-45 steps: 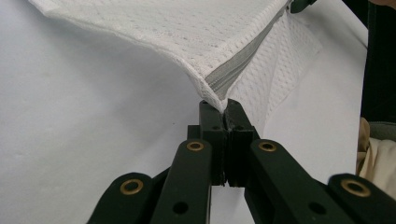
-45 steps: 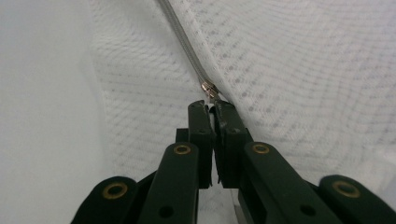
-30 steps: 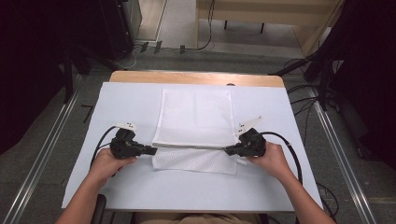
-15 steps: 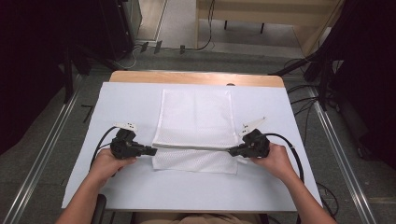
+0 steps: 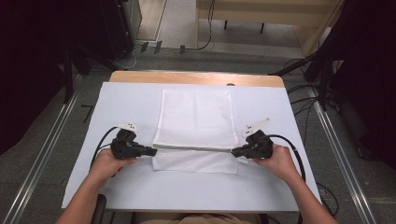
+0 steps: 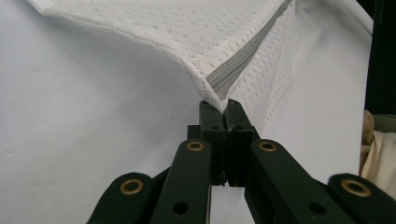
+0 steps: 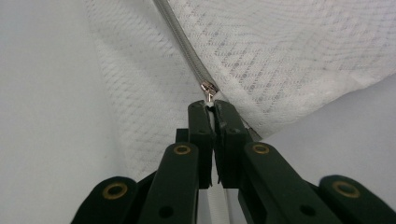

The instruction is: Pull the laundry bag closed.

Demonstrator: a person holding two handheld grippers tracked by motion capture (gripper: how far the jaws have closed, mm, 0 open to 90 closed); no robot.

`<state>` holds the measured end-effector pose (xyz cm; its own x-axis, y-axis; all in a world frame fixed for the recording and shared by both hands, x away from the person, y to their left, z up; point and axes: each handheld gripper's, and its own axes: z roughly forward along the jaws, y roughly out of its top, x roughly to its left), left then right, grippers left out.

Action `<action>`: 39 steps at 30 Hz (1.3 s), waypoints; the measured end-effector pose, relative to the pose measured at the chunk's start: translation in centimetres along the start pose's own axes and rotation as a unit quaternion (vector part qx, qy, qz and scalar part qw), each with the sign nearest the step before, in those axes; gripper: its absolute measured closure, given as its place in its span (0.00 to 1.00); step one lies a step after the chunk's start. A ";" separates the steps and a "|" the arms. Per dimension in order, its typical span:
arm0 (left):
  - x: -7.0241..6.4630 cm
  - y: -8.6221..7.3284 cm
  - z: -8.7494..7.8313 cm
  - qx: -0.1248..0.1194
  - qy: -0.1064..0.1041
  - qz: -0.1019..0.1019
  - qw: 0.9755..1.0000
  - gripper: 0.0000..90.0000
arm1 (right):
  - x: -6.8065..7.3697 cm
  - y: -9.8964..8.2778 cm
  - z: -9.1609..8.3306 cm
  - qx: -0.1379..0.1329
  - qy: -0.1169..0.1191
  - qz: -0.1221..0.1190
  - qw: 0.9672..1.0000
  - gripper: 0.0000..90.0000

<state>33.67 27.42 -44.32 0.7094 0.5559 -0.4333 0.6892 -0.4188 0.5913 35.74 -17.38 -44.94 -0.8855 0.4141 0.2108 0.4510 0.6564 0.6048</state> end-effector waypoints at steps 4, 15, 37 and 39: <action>0.0 0.0 0.1 0.000 -0.002 -0.001 1.000 1.00 | 0.0 -0.1 0.0 -0.001 0.001 0.002 1.000 0.99; 0.1 -0.2 0.8 0.034 -0.011 -0.011 0.999 0.99 | 0.0 -0.2 0.3 0.008 0.007 0.015 1.000 0.98; -0.5 -0.1 -0.6 -0.027 0.032 0.014 0.999 0.59 | 0.2 -0.4 -0.9 -0.042 0.001 0.016 0.999 0.69; -0.5 0.0 -0.8 -0.038 0.037 0.016 0.998 0.56 | 0.4 -0.4 -1.5 -0.057 -0.005 0.013 0.998 0.68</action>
<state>33.14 27.71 -43.57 0.7162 0.5954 -0.3641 0.6514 -0.3833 0.6548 35.05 -18.43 -44.00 -0.8721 0.4366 0.2208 0.4581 0.5700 0.6821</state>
